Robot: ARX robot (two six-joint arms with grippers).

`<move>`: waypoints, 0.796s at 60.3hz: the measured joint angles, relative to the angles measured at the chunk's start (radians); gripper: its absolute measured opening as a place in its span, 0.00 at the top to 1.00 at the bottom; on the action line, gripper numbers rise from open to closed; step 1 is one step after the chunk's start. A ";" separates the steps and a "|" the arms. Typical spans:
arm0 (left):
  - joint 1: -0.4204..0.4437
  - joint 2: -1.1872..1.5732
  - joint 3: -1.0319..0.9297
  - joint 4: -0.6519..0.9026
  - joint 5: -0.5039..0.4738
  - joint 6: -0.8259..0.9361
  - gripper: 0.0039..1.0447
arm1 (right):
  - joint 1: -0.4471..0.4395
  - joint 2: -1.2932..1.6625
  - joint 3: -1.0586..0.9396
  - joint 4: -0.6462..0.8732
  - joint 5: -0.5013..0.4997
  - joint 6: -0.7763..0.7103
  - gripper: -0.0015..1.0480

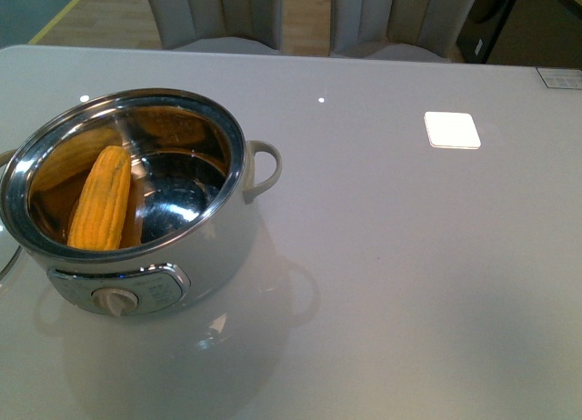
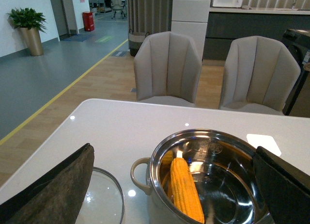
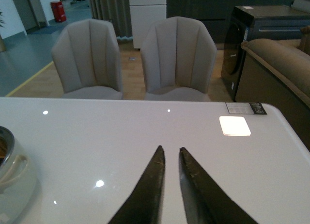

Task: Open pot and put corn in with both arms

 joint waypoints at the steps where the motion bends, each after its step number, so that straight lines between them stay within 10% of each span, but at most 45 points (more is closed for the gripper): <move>1: 0.000 0.000 0.000 0.000 0.000 0.000 0.06 | -0.003 -0.003 -0.001 -0.002 -0.002 0.000 0.98; 12: 0.000 0.000 0.000 0.000 0.000 0.000 0.06 | -0.126 -0.066 -0.023 -0.021 -0.119 -0.007 0.98; 48: 0.000 0.000 0.000 0.000 0.000 0.000 0.06 | -0.130 -0.363 -0.022 -0.323 -0.124 -0.007 0.98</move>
